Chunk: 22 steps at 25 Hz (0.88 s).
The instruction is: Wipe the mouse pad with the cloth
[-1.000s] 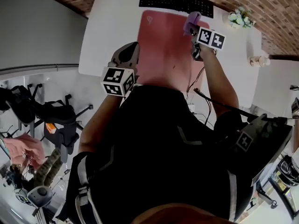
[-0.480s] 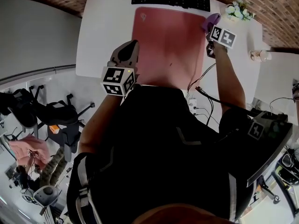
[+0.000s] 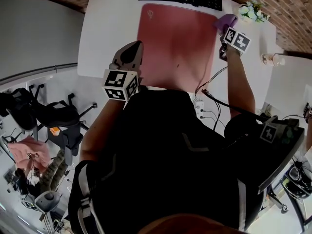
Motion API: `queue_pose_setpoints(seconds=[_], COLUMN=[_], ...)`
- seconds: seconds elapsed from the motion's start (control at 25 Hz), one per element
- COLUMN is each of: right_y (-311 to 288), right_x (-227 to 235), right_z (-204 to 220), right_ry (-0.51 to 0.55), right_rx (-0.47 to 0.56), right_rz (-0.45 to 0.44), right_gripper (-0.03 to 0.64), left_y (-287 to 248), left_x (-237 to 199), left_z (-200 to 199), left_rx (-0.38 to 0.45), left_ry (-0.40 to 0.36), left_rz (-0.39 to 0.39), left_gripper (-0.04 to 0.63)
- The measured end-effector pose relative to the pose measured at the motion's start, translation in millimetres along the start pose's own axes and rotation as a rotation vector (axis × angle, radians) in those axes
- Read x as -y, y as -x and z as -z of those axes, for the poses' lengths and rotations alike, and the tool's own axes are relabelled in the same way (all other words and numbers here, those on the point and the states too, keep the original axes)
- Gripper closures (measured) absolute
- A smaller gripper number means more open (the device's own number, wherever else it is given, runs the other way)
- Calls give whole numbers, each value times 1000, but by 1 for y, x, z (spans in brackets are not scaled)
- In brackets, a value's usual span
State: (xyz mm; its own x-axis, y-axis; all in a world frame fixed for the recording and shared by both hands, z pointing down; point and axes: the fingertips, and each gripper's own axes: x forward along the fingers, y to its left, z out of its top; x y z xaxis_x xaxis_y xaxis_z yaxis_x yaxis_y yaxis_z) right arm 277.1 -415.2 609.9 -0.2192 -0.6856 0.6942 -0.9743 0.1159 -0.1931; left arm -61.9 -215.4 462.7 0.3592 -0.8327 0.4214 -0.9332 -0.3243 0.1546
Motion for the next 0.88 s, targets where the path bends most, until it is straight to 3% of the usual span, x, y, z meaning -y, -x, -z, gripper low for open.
queue_pose_setpoints(seconds=[0.12, 0.24, 0.56, 0.88], right_y=[9, 5, -30, -48], right_x=[15, 16, -38, -64], right_z=[-4, 1, 23, 35], right_ry=[12, 98, 228, 220], right_rx=[2, -30, -109, -152], right_rz=[40, 62, -28, -70], right_gripper=[563, 563, 563, 563], left_y=[-1, -2, 11, 23], left_x=[5, 11, 0, -14], left_z=[-1, -2, 2, 6], left_rx=[6, 4, -4, 2], left_ry=[-3, -11, -2, 21], left_rz=[18, 38, -5, -50], left_gripper=[591, 591, 591, 591])
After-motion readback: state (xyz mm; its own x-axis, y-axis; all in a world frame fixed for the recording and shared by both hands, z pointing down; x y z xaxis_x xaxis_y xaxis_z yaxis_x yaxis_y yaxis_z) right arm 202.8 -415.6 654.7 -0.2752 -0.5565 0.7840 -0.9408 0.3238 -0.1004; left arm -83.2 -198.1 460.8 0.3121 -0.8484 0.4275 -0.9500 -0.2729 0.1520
